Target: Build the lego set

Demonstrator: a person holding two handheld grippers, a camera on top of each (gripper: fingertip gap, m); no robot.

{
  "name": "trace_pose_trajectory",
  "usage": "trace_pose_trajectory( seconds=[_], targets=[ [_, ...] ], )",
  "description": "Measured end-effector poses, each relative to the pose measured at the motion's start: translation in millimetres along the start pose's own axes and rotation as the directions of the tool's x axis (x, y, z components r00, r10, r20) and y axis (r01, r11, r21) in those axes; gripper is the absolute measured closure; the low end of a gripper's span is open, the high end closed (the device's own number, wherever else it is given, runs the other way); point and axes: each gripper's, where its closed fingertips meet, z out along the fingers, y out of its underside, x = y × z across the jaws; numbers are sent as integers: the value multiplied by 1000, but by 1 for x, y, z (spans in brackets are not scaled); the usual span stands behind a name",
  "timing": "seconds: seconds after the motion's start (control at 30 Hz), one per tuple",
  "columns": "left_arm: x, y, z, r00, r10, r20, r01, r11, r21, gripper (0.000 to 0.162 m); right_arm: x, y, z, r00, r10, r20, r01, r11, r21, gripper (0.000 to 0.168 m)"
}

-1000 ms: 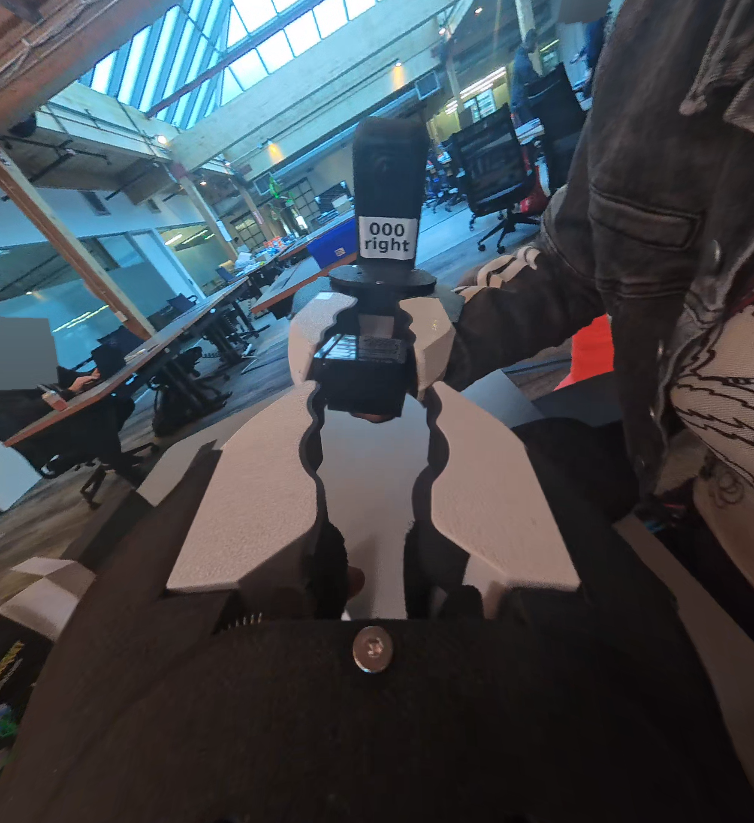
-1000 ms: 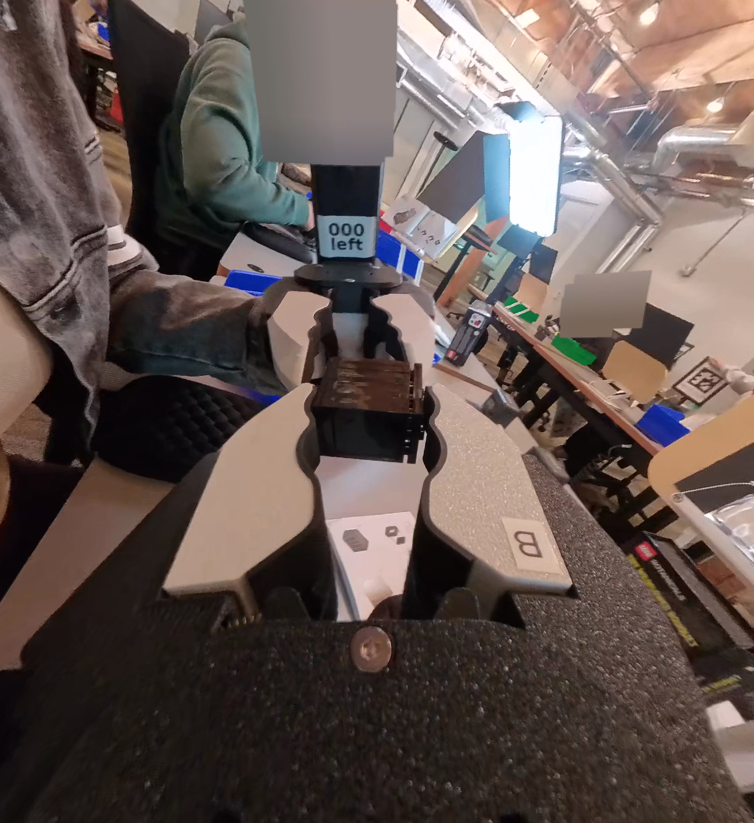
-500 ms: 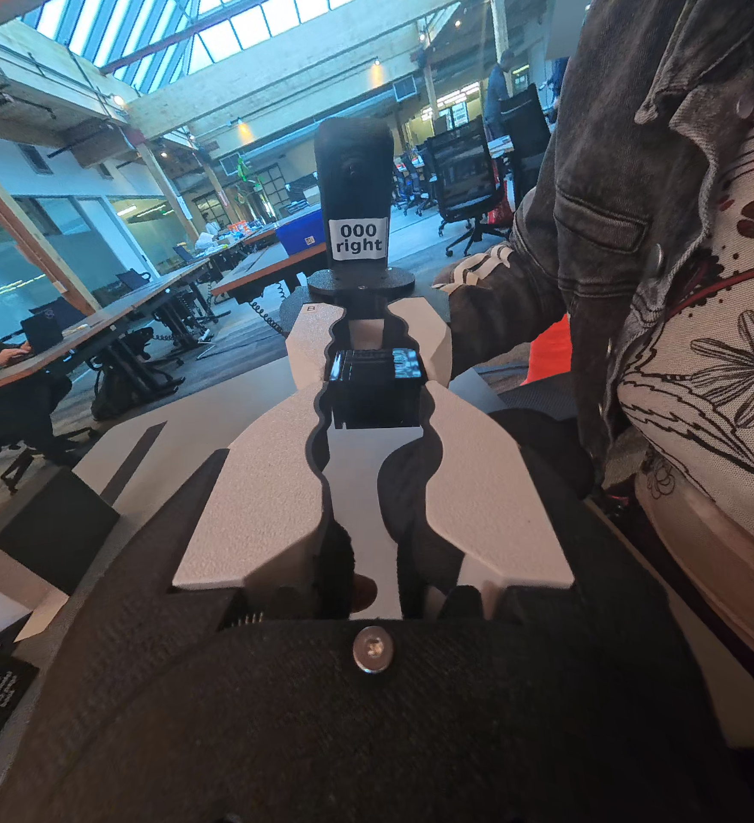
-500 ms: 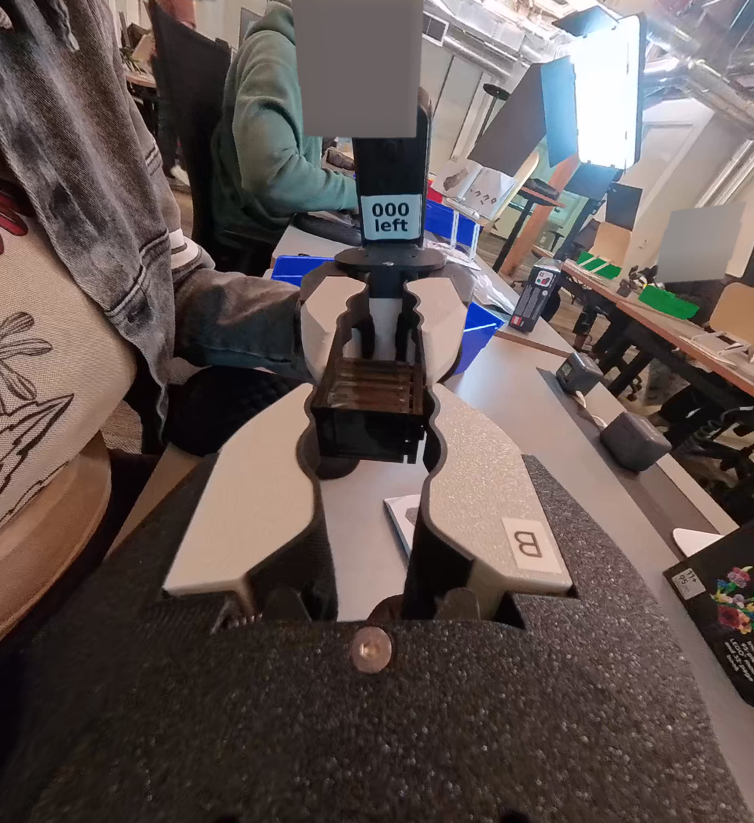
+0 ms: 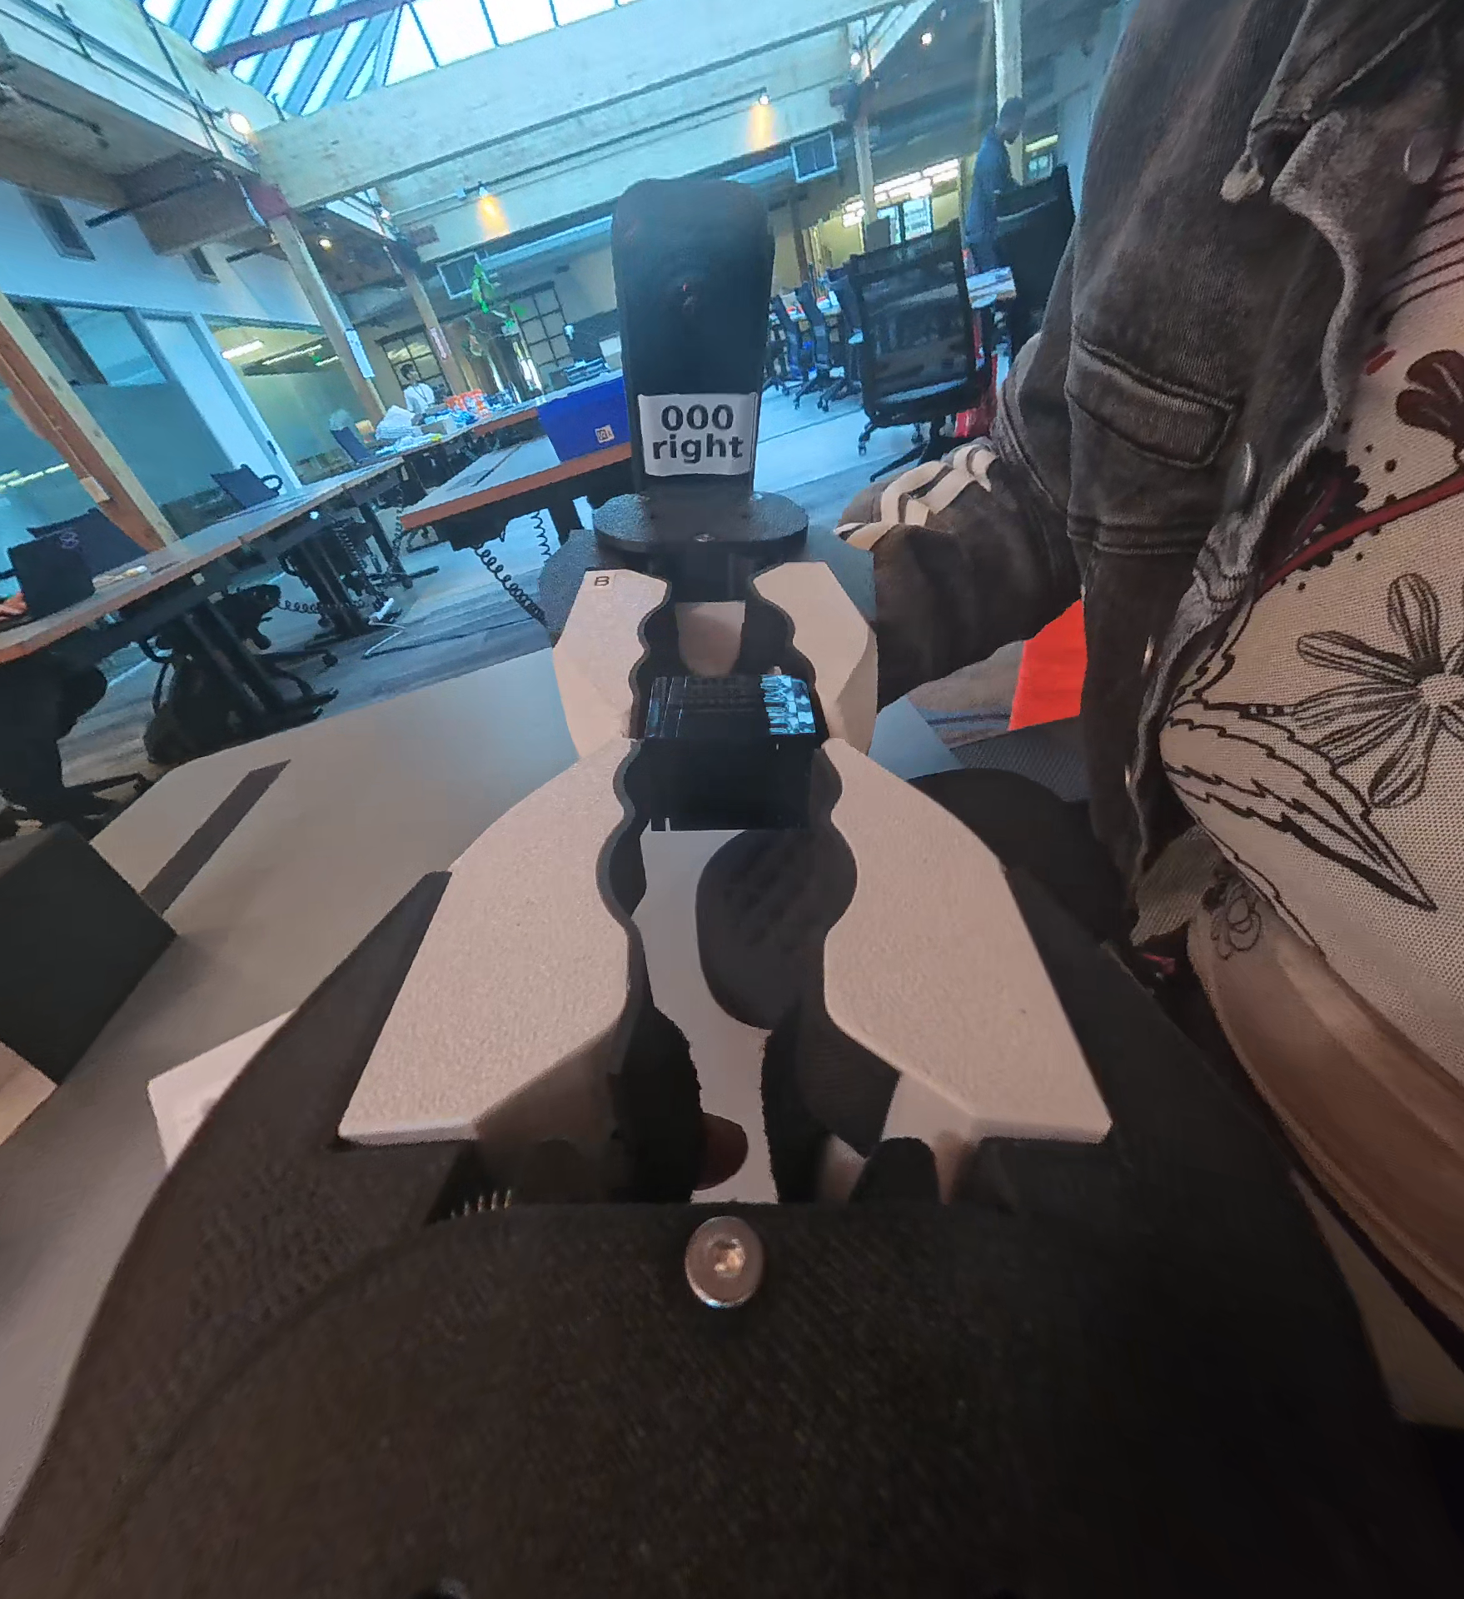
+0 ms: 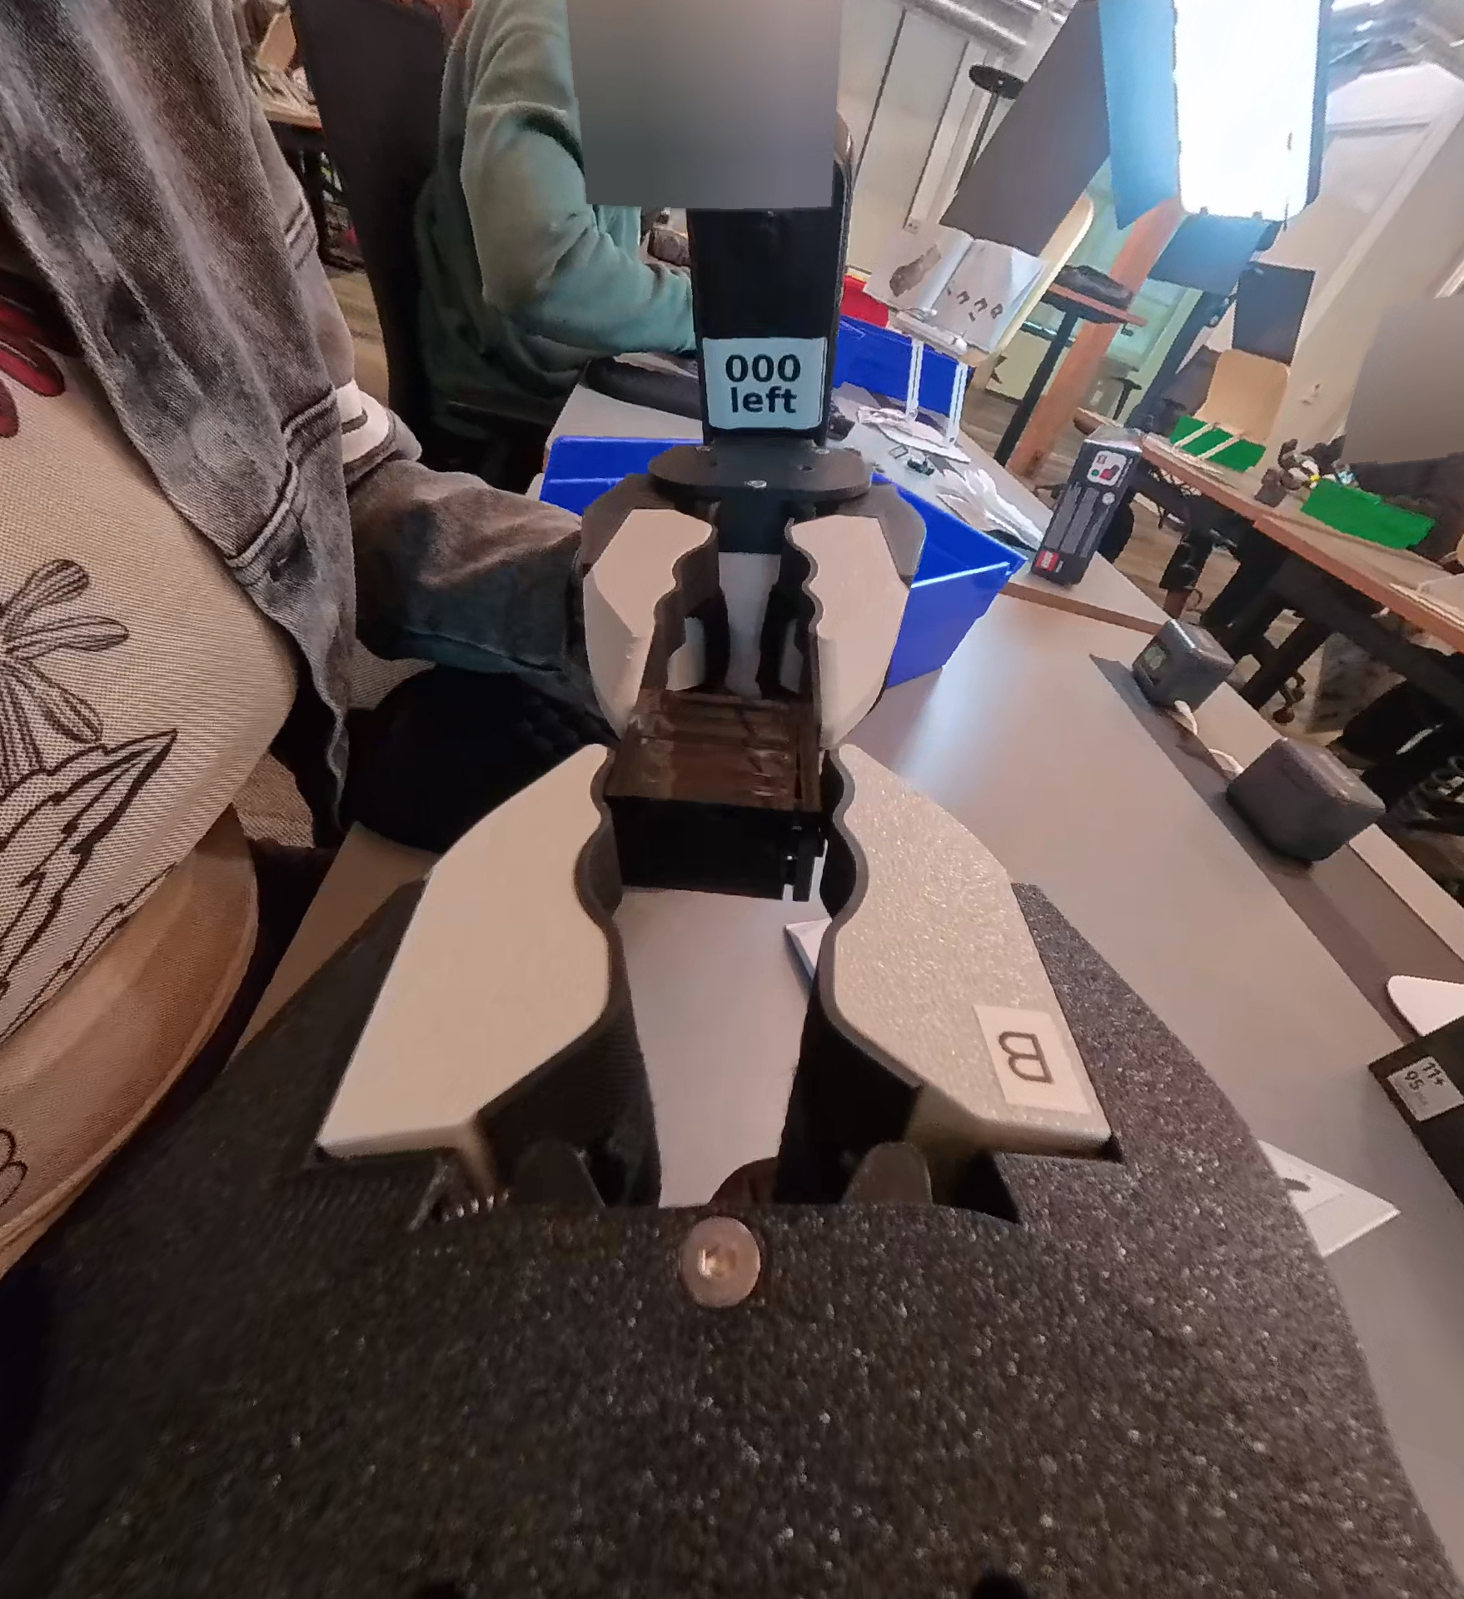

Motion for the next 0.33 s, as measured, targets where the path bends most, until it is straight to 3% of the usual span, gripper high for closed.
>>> trace_pose_trajectory(
  seconds=[0.03, 0.13, 0.2, 0.27, 0.33],
  targets=[
    [0, 1, 0, 1000, -27, -3, 27, 1000, 10, 125, 1, 1, 0, 1000, 7, -2, -7, 1000, -1, 125],
    [-2, 7, 0, 993, -114, 7, 114, 993, -1, 124, 3, 9, 0, 998, -55, -30, 53, 997, -54, 125],
    [-9, 9, -3, 967, -253, 36, 252, 967, 30, 119, 7, 11, -4, 985, -157, -70, 150, 984, -92, 124],
    [-13, 0, -7, 881, -473, -31, 472, 870, 142, 113, 10, 9, -8, 957, -272, -98, 258, 956, -136, 126],
    [-20, -6, -9, 725, -676, -134, 686, 689, 234, 112, 11, 7, -9, 915, -390, -104, 367, 911, -185, 125]
  ],
)
